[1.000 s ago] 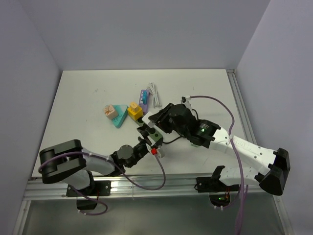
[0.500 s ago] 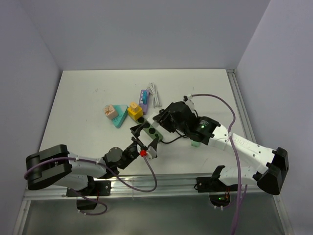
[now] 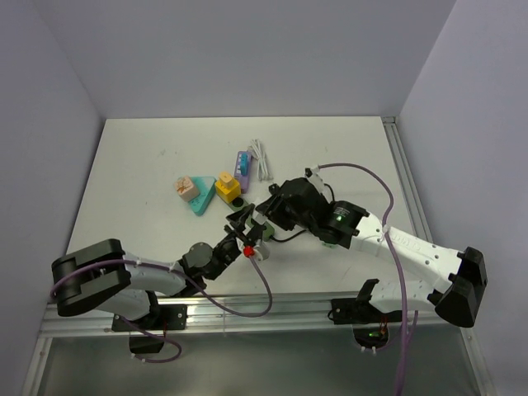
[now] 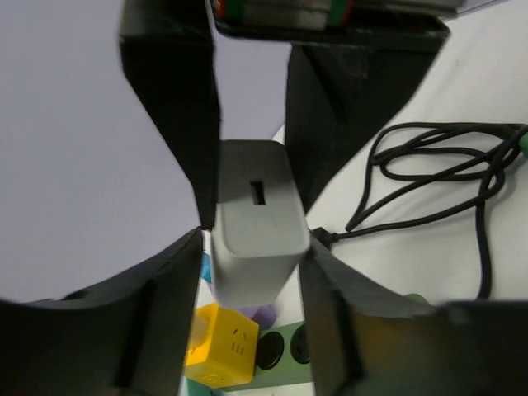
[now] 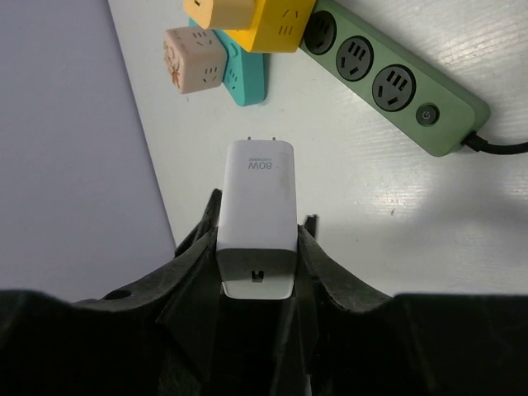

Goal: Insert the plug
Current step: Pick up the plug from the center of the board.

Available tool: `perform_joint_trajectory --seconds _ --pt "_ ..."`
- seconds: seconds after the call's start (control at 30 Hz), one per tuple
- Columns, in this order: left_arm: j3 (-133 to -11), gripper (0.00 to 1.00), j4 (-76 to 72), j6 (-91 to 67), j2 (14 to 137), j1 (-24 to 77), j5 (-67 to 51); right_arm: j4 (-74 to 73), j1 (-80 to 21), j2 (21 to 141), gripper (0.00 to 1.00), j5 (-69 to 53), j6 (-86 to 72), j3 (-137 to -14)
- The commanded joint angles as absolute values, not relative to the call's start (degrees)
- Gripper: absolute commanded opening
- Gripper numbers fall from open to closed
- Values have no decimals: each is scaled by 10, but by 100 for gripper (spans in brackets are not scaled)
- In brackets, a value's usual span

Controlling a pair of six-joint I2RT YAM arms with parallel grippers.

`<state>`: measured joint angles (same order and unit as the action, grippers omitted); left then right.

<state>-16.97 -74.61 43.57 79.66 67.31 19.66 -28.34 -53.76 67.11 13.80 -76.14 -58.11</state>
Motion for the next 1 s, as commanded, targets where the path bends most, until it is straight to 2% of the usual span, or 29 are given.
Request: perform_joint_trajectory --seconds 0.0,0.03,0.1,0.13,0.2,0.27,0.3,0.37,0.4,0.43,0.47,0.5,0.63,0.73,0.83,0.97 --pt "-194 51 -898 424 766 669 182 -258 -545 664 0 141 -767 -587" --pt "-196 42 -889 424 763 668 180 -256 -546 664 0 140 -768 -586" --pt "-205 34 -859 421 758 667 180 -252 -547 663 0 137 -769 -586" --pt "-207 24 -853 421 758 667 181 -253 -547 663 0 137 -769 -586" --pt "-209 15 -850 420 758 667 182 -252 -547 663 0 138 -769 -588" --pt "-200 0 -875 420 761 666 183 -253 -548 664 7 140 -763 -591" --pt "-195 0 -887 420 764 666 182 -252 -547 665 22 142 -757 -593" --pt "-185 0 -905 421 765 666 180 -262 -547 667 41 151 -744 -601" --pt "-184 0 -904 418 762 666 179 -266 -548 666 58 158 -743 -608" --pt "-182 0 -893 414 761 666 179 -268 -547 665 64 166 -736 -612" --pt "-182 0 -886 411 758 666 178 -277 -547 663 74 177 -728 -616" --pt "-181 0 -881 406 752 666 178 -286 -546 661 78 195 -729 -625" --pt "-164 0 -881 366 731 663 189 -294 -539 648 80 235 -701 -635" --pt "-157 0 -830 282 688 635 178 -291 -532 631 80 267 -680 -627" --pt "-161 0 -714 162 628 580 123 -281 -527 606 79 299 -676 -604" --pt "-144 0 -667 73 573 541 110 -243 -519 568 79 305 -659 -555"
